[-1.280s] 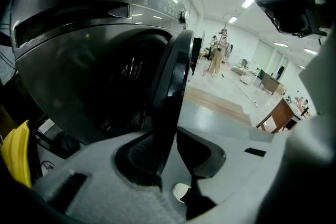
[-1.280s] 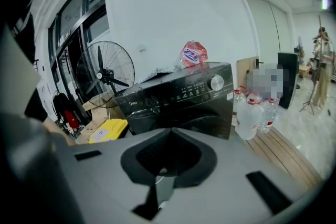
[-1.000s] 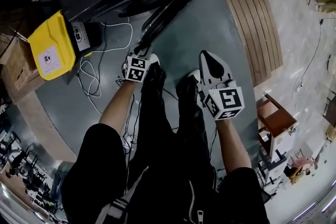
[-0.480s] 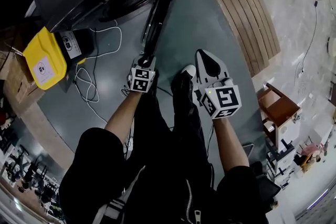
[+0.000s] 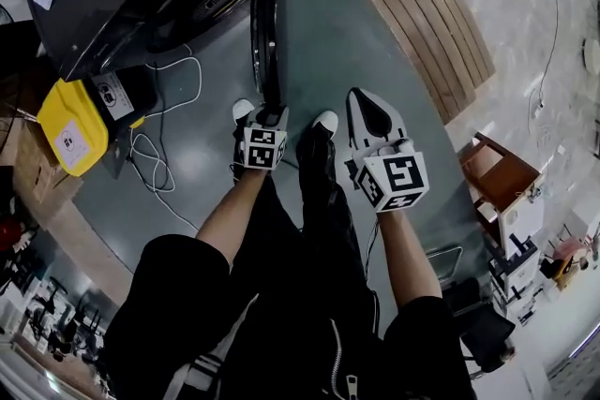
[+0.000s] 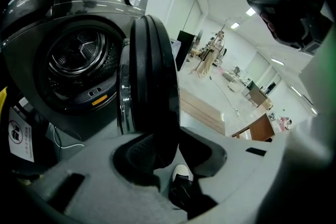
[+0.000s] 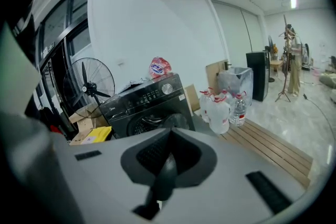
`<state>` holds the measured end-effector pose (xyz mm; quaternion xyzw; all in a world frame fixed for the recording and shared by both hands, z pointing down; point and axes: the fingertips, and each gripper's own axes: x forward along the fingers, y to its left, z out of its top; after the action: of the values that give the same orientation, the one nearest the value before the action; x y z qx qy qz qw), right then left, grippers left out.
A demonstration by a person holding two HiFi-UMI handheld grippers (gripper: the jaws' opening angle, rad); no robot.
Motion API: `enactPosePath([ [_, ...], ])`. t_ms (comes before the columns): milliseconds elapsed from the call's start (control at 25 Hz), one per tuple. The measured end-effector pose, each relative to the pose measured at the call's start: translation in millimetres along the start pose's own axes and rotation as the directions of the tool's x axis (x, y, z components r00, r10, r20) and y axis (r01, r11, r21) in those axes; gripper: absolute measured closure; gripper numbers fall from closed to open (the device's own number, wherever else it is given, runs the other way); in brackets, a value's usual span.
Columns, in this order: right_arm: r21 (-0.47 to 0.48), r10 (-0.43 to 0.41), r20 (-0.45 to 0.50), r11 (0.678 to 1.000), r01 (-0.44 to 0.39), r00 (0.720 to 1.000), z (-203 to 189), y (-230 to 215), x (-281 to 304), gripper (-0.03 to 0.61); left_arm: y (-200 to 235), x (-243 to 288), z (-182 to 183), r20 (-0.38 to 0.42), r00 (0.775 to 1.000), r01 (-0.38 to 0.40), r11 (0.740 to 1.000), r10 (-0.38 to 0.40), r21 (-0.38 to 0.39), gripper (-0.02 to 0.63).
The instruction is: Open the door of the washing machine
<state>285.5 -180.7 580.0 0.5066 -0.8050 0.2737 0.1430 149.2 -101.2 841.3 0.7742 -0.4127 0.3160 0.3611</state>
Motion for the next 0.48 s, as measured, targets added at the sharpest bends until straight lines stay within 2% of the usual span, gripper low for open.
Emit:
enactPosePath([
  [480, 0.029, -0.06, 0.039, 0.998, 0.059, 0.997, 1, -91, -64, 0.575, -99, 58, 33, -0.017, 0.997, 0.077, 0.996, -0.077, 0.046, 0.486],
])
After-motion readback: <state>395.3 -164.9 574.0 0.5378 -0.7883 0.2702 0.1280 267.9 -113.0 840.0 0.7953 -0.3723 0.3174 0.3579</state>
